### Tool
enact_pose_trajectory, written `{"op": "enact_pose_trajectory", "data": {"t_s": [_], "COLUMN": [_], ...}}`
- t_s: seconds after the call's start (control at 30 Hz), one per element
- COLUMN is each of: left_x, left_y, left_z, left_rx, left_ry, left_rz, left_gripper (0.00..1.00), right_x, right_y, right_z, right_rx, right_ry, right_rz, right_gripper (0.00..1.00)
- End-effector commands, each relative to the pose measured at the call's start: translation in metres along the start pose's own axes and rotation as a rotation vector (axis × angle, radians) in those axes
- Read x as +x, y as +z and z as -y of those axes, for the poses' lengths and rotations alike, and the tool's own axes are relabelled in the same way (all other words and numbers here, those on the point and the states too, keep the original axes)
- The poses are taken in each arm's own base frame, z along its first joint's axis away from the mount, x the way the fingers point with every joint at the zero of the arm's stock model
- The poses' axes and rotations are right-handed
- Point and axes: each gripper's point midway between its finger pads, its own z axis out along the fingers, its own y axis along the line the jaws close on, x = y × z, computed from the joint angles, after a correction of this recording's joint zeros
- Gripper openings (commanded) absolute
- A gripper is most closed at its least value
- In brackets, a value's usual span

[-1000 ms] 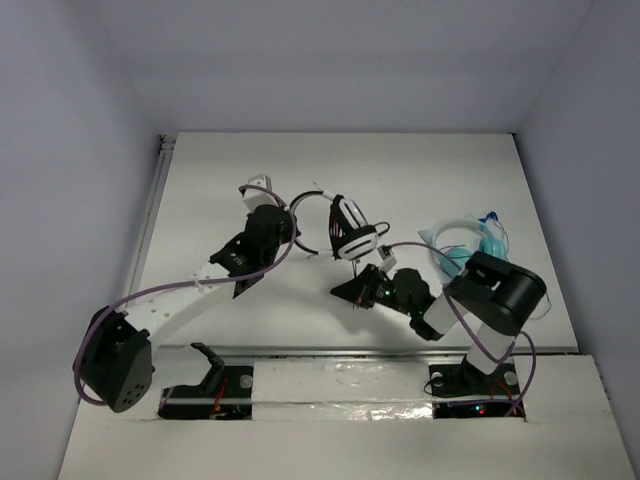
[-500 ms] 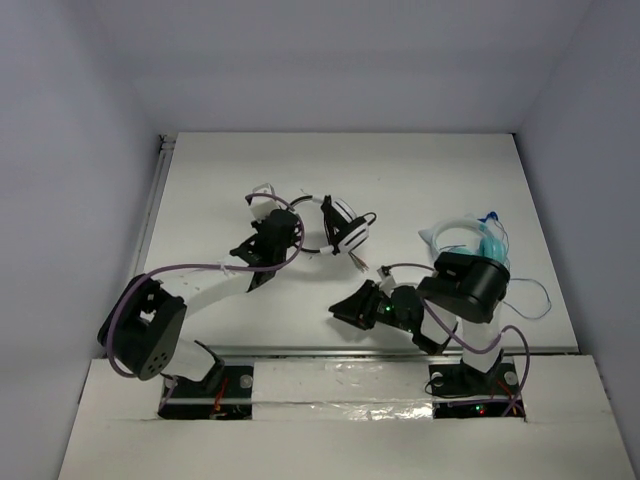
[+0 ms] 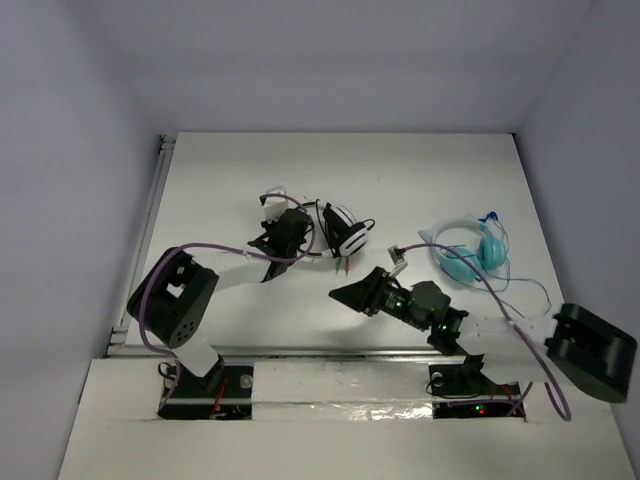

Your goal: Wrap the headphones

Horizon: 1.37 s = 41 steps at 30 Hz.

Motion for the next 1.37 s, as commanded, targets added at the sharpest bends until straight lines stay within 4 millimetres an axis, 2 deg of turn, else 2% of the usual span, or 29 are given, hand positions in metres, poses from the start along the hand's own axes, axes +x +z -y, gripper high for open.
{"op": "enact_pose_trajectory", "data": {"t_s": [0.0,0.03,0.07,0.1,0.13,0.17,0.2,0.23,0.27,0.3,0.37,0.43,0.47,0.53,0.57,0.6,0.63,0.67,0.73,0.77,0.8,0.83,0.9,0.97,1.0,1.03,1.07,1.17,1.33], "left_x": [-0.05,-0.051,-0.051,-0.051,-0.052,-0.052,-0.053,-0.052,-0.055,-0.056,-0.061,-0.064,-0.072,-0.078,-0.089,-0.093,-0.101,-0.104,-0.108,-0.119,-0.124,-0.124,-0.137,-0.143,-0.156,-0.156,-0.167,-0.182,-0.191], "left_y": [0.003,0.003,0.003,0.003,0.0,-0.001,-0.004,-0.007,-0.013,-0.017,-0.029,-0.039,-0.05,-0.063,-0.078,-0.087,-0.104,-0.112,-0.13,-0.149,-0.158,-0.165,-0.189,-0.205,-0.217,-0.222,-0.238,-0.261,-0.275], "left_z": [0.025,0.026,0.027,0.027,0.025,0.024,0.023,0.02,0.016,0.014,0.009,0.005,0.004,0.002,0.005,0.006,0.008,0.008,0.008,0.01,0.011,0.008,0.009,0.01,0.015,0.015,0.024,0.029,0.015], "left_rx": [0.036,0.036,0.038,0.04,0.041,0.042,0.043,0.036,0.043,0.044,0.052,0.06,0.084,0.112,0.161,0.19,0.248,0.274,0.322,0.381,0.406,0.417,0.48,0.527,0.558,0.568,0.631,0.688,0.667], "left_ry": [-0.099,-0.099,-0.098,-0.099,-0.099,-0.099,-0.1,-0.096,-0.104,-0.108,-0.123,-0.133,-0.154,-0.173,-0.2,-0.207,-0.225,-0.229,-0.22,-0.234,-0.234,-0.225,-0.196,-0.167,-0.158,-0.133,-0.116,-0.042,0.054], "left_rz": [0.134,0.134,0.134,0.132,0.13,0.129,0.13,0.127,0.134,0.136,0.14,0.139,0.151,0.152,0.167,0.168,0.174,0.177,0.173,0.193,0.198,0.191,0.211,0.208,0.224,0.212,0.218,0.234,0.275], "left_gripper": [0.01,0.06,0.17,0.22,0.33,0.41,0.52,0.58,0.69,0.75,0.9,0.97,0.99,0.99,0.99,0.99,0.99,0.99,0.99,0.99,0.99,0.99,0.99,0.99,0.99,0.99,0.99,0.99,0.99], "right_x": [-0.018,-0.022,-0.027,-0.031,-0.036,-0.045,-0.047,-0.06,-0.065,-0.068,-0.087,-0.101,-0.111,-0.123,-0.13,-0.137,-0.146,-0.149,-0.162,-0.165,-0.168,-0.176,-0.183,-0.181,-0.18,-0.177,-0.177,-0.176,-0.179], "right_y": [-0.005,-0.007,-0.009,-0.016,-0.018,-0.019,-0.023,-0.027,-0.03,-0.034,-0.043,-0.054,-0.061,-0.073,-0.082,-0.09,-0.101,-0.104,-0.122,-0.128,-0.135,-0.143,-0.152,-0.152,-0.15,-0.146,-0.146,-0.147,-0.155], "right_z": [0.006,0.004,0.0,-0.002,0.0,-0.013,-0.008,-0.021,-0.024,-0.022,-0.036,-0.034,-0.048,-0.048,-0.056,-0.065,-0.075,-0.077,-0.092,-0.096,-0.092,-0.097,-0.095,-0.099,-0.103,-0.107,-0.111,-0.119,-0.132], "right_rx": [0.138,0.151,0.159,0.181,0.217,0.19,0.23,0.222,0.228,0.257,0.26,0.322,0.306,0.361,0.357,0.367,0.359,0.372,0.366,0.367,0.397,0.419,0.493,0.501,0.487,0.473,0.459,0.43,0.399], "right_ry": [-0.149,-0.167,-0.195,-0.21,-0.238,-0.247,-0.263,-0.271,-0.29,-0.306,-0.337,-0.364,-0.381,-0.413,-0.423,-0.434,-0.442,-0.45,-0.447,-0.447,-0.456,-0.45,-0.451,-0.463,-0.47,-0.475,-0.478,-0.475,-0.5], "right_rz": [0.061,0.069,0.081,0.086,0.097,0.129,0.129,0.177,0.194,0.202,0.273,0.325,0.359,0.395,0.421,0.437,0.476,0.483,0.532,0.546,0.55,0.587,0.595,0.568,0.552,0.527,0.523,0.515,0.512], "right_gripper": [0.58,0.58,0.59,0.59,0.59,0.59,0.59,0.59,0.56,0.55,0.48,0.4,0.25,0.04,0.0,0.0,0.0,0.0,0.25,0.47,0.99,1.0,1.0,1.0,1.0,1.0,1.0,1.0,1.0]}}
